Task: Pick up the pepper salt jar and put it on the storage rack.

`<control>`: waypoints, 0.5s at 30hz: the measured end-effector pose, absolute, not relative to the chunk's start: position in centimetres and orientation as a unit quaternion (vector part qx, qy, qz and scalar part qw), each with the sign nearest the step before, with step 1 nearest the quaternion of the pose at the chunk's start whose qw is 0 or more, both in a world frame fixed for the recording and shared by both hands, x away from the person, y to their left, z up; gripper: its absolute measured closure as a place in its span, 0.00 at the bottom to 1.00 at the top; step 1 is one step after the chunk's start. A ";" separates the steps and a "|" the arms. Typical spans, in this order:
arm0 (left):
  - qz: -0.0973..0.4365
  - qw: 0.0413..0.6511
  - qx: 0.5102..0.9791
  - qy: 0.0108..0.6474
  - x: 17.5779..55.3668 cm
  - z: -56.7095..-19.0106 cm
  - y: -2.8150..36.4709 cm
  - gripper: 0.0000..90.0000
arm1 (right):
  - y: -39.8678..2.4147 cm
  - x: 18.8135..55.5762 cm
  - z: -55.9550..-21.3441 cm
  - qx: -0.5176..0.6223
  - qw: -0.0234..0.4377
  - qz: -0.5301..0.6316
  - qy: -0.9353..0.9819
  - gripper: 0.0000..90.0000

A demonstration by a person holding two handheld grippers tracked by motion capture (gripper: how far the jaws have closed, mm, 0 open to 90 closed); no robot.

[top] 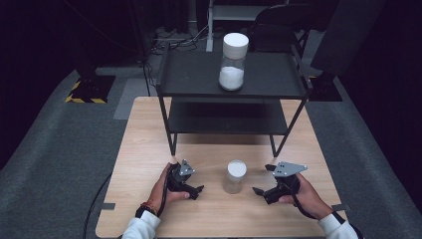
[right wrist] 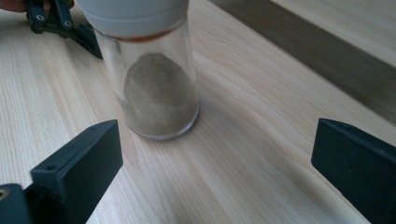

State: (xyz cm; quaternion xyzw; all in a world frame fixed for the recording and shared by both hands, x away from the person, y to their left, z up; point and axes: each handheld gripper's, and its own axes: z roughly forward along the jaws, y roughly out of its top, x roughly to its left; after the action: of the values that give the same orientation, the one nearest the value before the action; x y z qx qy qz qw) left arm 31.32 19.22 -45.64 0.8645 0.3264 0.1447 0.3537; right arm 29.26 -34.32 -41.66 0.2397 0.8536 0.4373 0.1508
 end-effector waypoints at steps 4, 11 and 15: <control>0.145 0.354 0.864 0.327 31.3 -45.6 19.2 0.02 | -34.0 29.5 -41.5 0.231 0.143 0.442 0.855 0.02; 0.145 0.354 0.864 0.327 31.3 -45.6 19.2 0.02 | -33.2 30.1 -41.4 0.219 0.130 0.451 0.855 0.02; 0.145 0.354 0.864 0.327 31.3 -45.7 19.2 0.02 | -32.8 30.5 -41.4 0.213 0.123 0.456 0.855 0.02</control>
State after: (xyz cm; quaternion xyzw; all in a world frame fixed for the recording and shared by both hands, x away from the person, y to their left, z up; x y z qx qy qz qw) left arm 31.31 19.22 -45.65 0.8642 0.3269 0.1447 0.3541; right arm 30.47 -32.75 -41.37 0.2133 0.8552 0.4560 0.1231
